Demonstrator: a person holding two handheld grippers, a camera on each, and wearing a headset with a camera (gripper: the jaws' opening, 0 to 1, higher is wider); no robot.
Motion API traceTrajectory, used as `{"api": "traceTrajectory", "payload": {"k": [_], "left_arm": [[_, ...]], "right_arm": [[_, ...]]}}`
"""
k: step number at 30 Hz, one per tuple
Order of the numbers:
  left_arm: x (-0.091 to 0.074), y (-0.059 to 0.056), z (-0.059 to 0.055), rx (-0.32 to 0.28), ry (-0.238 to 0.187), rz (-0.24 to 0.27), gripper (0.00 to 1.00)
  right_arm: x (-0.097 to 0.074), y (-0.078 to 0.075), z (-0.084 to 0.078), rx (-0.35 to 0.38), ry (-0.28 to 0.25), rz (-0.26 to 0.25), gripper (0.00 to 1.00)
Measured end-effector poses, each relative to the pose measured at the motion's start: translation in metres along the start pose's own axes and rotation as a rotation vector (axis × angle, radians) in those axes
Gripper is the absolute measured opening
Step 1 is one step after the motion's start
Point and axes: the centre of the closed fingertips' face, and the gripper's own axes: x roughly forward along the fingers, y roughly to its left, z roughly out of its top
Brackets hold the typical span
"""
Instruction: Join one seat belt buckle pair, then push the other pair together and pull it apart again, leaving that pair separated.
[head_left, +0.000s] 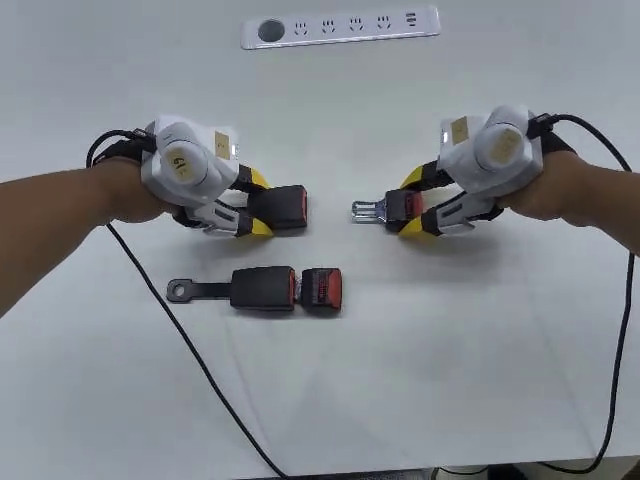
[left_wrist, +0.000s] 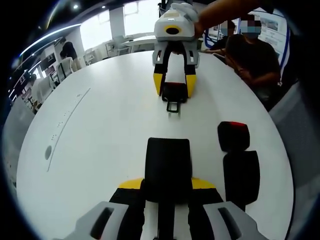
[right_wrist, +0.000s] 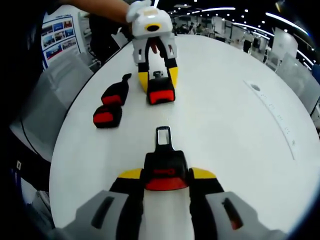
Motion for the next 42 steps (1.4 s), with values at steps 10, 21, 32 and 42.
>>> {"api": "traceTrajectory", "payload": {"k": [10,21,32,42], "left_arm": [[0.001,0.0,0.0,0.0,-0.001,0.0,0.34],[0.0,-0.001,0.0,0.001,-0.001,-0.001,0.34],[-0.001,-0.002,0.001,-0.008,-0.006,-0.003,0.34],[-0.011,-0.003,0.018,-0.239,-0.076,0.028,0.49]], "right_arm": [[-0.012,-0.003,-0.022,0.02,0.011,-0.019,0.36],[-0.023,-0.002,-0.038,0.039,0.015,-0.028,0.36],[-0.033,-0.002,-0.049,0.067,0.009,-0.038,0.37],[-0.04,-0.013,-0.036,0.196,-0.05,-0.171,0.68]]}}
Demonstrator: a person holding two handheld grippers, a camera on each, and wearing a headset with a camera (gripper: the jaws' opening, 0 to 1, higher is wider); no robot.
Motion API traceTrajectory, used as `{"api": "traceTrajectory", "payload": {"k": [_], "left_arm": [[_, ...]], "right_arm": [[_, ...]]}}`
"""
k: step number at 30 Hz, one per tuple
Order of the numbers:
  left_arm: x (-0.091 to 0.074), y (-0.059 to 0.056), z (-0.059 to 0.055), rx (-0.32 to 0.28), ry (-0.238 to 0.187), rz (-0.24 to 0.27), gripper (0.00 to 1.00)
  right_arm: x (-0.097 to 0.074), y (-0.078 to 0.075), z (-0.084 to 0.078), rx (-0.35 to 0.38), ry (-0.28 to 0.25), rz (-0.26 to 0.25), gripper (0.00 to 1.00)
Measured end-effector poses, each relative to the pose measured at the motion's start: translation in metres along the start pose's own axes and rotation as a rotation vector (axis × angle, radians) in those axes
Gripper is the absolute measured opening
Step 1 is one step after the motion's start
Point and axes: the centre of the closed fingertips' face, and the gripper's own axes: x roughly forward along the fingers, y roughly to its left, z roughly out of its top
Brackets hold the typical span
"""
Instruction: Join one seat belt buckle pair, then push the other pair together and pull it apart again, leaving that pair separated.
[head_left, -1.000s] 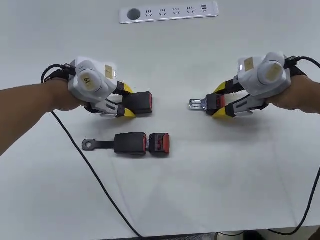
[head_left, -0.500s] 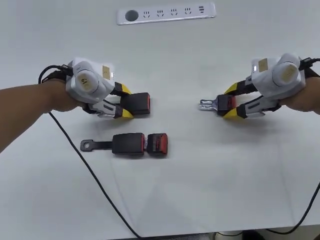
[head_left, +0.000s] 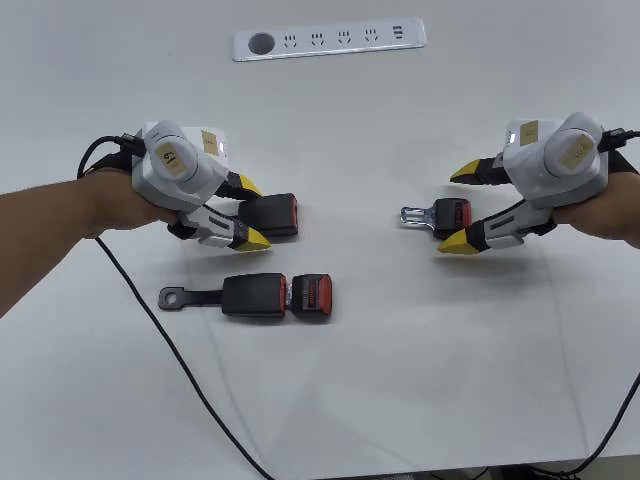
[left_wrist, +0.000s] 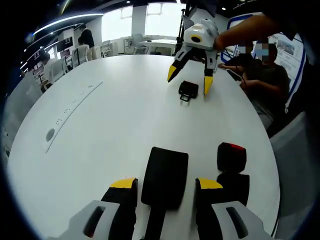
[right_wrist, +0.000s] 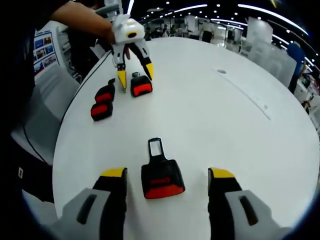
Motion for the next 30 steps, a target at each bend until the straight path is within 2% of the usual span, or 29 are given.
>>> {"api": "traceTrajectory", "payload": {"k": [1,2,4,5,7,9,11,14,17,18,21,23,24,26,27,29,30], "left_arm": [[-0.003,0.0,0.001,-0.036,-0.008,0.005,0.53],[-0.005,0.002,0.0,-0.046,-0.009,0.02,0.59],[-0.012,0.009,0.001,-0.037,-0.016,0.084,0.7],[-0.014,0.008,0.003,-0.047,-0.034,0.093,0.73],[-0.022,0.006,0.01,-0.107,-0.082,0.126,0.77],[-0.027,0.006,0.012,-0.145,-0.098,0.152,0.83],[-0.035,0.009,0.014,-0.188,-0.13,0.207,0.84],[-0.048,0.007,0.017,-0.26,-0.188,0.273,0.91],[-0.06,0.004,0.021,-0.286,-0.25,0.329,0.98],[-0.068,0.001,0.021,-0.323,-0.279,0.36,0.99],[-0.077,-0.009,0.014,-0.347,-0.28,0.385,1.0],[-0.084,-0.017,0.013,-0.377,-0.316,0.406,1.0],[-0.089,-0.022,0.013,-0.413,-0.341,0.419,1.0],[-0.096,-0.03,0.012,-0.421,-0.371,0.436,1.0],[-0.099,-0.037,0.008,-0.417,-0.364,0.44,1.0],[-0.104,-0.044,0.003,-0.422,-0.366,0.463,1.0],[-0.111,-0.048,0.001,-0.434,-0.393,0.482,1.0]], "right_arm": [[-0.001,-0.002,0.003,0.017,-0.021,-0.019,0.71],[-0.005,-0.006,0.007,0.028,-0.048,-0.061,0.73],[-0.009,-0.009,0.009,0.06,-0.072,-0.113,0.75],[-0.011,-0.01,0.01,0.069,-0.082,-0.138,0.77],[-0.014,-0.01,0.01,0.105,-0.096,-0.194,0.8],[-0.02,-0.009,0.011,0.134,-0.112,-0.249,0.81],[-0.026,-0.008,0.015,0.157,-0.148,-0.289,0.82],[-0.038,-0.007,0.018,0.225,-0.197,-0.382,0.9],[-0.048,-0.003,0.021,0.251,-0.233,-0.437,0.93],[-0.052,0.002,0.025,0.259,-0.255,-0.45,0.96],[-0.059,0.013,0.031,0.285,-0.289,-0.473,0.98],[-0.063,0.019,0.035,0.31,-0.31,-0.493,0.98],[-0.066,0.023,0.036,0.307,-0.318,-0.506,0.98],[-0.069,0.032,0.041,0.313,-0.336,-0.518,0.99],[-0.07,0.036,0.043,0.314,-0.339,-0.522,0.99],[-0.069,0.04,0.043,0.316,-0.353,-0.522,0.99],[-0.072,0.045,0.044,0.308,-0.358,-0.528,0.99]]}}
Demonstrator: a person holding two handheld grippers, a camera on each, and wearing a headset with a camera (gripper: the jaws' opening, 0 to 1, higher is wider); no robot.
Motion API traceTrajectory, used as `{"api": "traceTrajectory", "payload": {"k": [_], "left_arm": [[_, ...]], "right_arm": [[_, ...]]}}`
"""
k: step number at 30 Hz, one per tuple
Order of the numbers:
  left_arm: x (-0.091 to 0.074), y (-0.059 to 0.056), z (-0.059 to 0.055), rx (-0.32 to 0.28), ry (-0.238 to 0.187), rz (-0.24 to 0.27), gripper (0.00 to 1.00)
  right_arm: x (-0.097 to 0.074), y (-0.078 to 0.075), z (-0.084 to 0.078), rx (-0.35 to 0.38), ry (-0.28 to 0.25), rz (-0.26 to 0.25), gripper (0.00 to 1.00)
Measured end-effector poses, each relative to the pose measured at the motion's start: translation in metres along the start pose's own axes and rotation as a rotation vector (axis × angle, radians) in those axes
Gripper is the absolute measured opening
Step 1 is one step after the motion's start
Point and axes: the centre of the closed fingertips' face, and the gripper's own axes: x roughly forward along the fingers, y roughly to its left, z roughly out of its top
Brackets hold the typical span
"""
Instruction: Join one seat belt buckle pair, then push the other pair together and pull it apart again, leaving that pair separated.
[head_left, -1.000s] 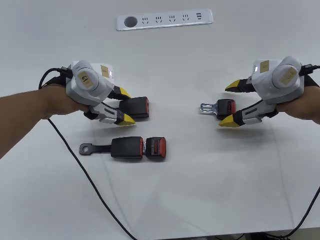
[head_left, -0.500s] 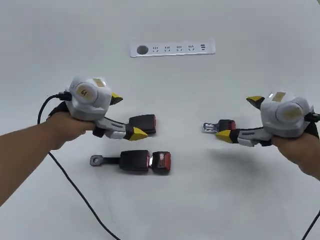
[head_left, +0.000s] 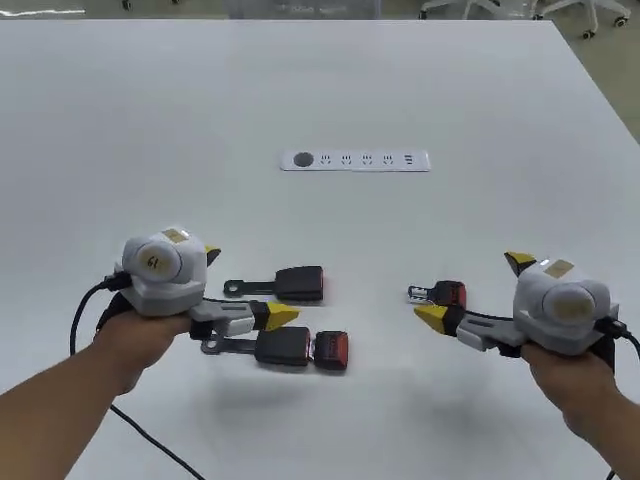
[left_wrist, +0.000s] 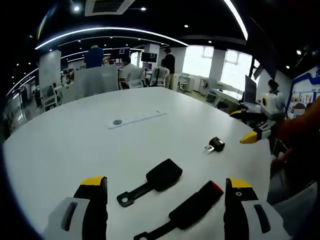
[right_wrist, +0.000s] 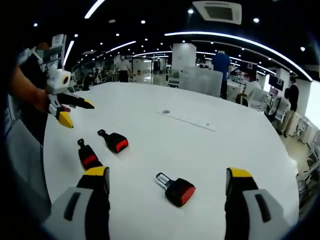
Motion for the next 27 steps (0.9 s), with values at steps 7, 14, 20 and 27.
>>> {"api": "traceTrajectory", "payload": {"k": [7,14,20,27], "left_arm": [[-0.042,0.0,-0.016,0.017,-0.033,0.052,1.0],[-0.074,-0.003,-0.034,-0.006,-0.062,0.074,1.0],[-0.106,-0.01,-0.052,-0.015,-0.074,0.096,1.0],[-0.14,-0.008,-0.062,-0.028,-0.1,0.138,1.0]], "right_arm": [[-0.024,0.018,0.002,0.008,-0.028,-0.013,0.99],[-0.055,0.05,-0.012,0.009,-0.048,-0.017,0.99],[-0.075,0.062,-0.03,0.056,-0.044,-0.031,0.99],[-0.09,0.066,-0.035,0.065,-0.042,-0.052,0.99]]}}
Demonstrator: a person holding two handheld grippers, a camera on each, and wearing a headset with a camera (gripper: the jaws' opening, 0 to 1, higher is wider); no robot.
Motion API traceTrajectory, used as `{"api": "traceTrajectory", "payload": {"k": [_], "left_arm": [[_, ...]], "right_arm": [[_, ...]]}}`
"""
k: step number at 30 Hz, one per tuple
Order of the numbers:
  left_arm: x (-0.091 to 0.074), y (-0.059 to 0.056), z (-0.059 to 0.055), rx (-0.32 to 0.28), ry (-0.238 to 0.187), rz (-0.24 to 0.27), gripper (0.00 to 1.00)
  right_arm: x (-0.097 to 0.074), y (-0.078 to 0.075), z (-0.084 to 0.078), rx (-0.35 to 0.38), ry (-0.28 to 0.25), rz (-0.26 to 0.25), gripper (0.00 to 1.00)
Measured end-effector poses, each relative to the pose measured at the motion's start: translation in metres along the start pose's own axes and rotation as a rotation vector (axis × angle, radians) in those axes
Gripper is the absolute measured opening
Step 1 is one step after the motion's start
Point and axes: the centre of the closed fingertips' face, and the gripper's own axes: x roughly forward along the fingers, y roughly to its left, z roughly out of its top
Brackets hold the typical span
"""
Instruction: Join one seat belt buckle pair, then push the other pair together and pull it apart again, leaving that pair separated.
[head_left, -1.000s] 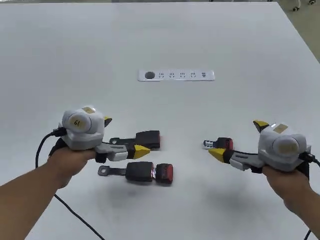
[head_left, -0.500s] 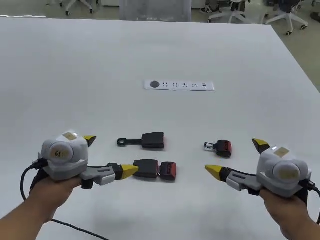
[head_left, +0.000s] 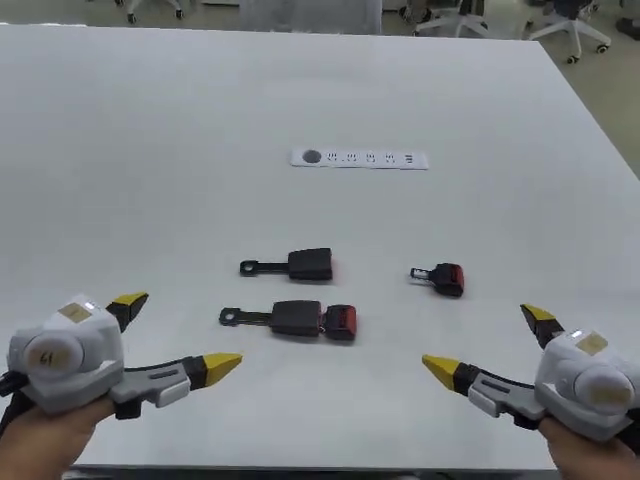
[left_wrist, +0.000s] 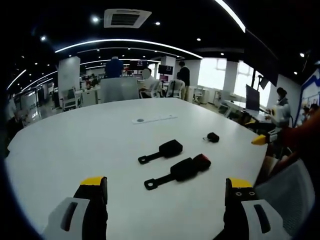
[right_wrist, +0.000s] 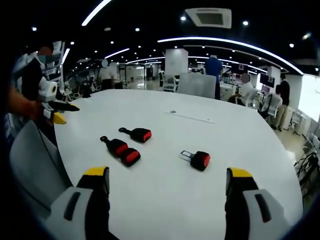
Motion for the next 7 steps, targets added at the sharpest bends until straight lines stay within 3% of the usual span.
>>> {"api": "traceTrajectory", "payload": {"k": [3,7], "left_arm": [[-0.0089,0.001,-0.0012,-0.02,-0.011,0.006,1.0],[-0.0125,0.0015,-0.0038,-0.032,-0.009,0.012,1.0]], "right_arm": [[-0.0045,0.0031,0.0063,-0.002,-0.018,0.001,0.99],[-0.0061,0.0076,0.0026,-0.021,-0.007,0.009,0.99]]}}
